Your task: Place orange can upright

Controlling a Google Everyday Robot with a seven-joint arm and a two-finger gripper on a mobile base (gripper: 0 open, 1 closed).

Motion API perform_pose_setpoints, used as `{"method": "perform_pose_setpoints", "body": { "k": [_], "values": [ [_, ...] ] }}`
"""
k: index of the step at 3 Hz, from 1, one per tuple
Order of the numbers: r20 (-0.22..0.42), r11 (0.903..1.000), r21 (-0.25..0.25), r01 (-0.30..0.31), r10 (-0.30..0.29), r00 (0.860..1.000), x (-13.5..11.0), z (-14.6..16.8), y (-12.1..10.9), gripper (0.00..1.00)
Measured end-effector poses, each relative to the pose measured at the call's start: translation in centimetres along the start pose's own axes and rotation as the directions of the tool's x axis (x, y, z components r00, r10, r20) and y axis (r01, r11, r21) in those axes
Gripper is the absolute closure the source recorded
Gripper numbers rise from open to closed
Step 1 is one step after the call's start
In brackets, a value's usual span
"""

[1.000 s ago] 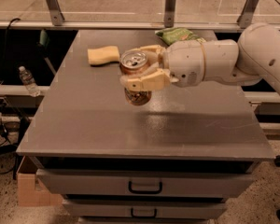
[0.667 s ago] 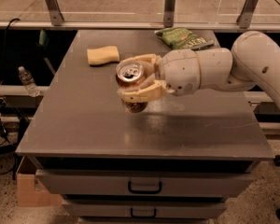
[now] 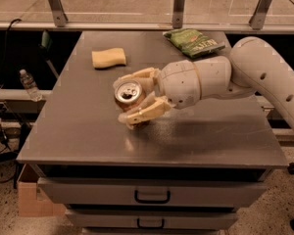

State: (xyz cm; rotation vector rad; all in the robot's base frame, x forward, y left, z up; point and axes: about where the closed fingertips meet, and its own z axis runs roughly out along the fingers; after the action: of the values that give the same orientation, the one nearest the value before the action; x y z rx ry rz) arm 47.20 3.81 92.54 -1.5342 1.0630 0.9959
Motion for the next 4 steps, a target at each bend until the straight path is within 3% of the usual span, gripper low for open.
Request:
{"method": "perform_pose_setpoints", "body": {
  "k": [1,2,3,4],
  "values": [
    [-0.02,0.9994,-0.031,-0.014,0.013,1.0,0.8,0.7,0.5,0.0],
    [-0.046,0.9983,-0.05,-0.029,0.027,0.999,1.6,0.9,0.9,0.0],
    [-0.102,0.9991,-0.015,-0.038,0.037,0.994,2.4,-1.4,0.2,0.0],
    [-0.196,0.9964,0.072,-0.044,0.058,0.979,3.5,-7.4,-2.1,0.0]
  ]
}}
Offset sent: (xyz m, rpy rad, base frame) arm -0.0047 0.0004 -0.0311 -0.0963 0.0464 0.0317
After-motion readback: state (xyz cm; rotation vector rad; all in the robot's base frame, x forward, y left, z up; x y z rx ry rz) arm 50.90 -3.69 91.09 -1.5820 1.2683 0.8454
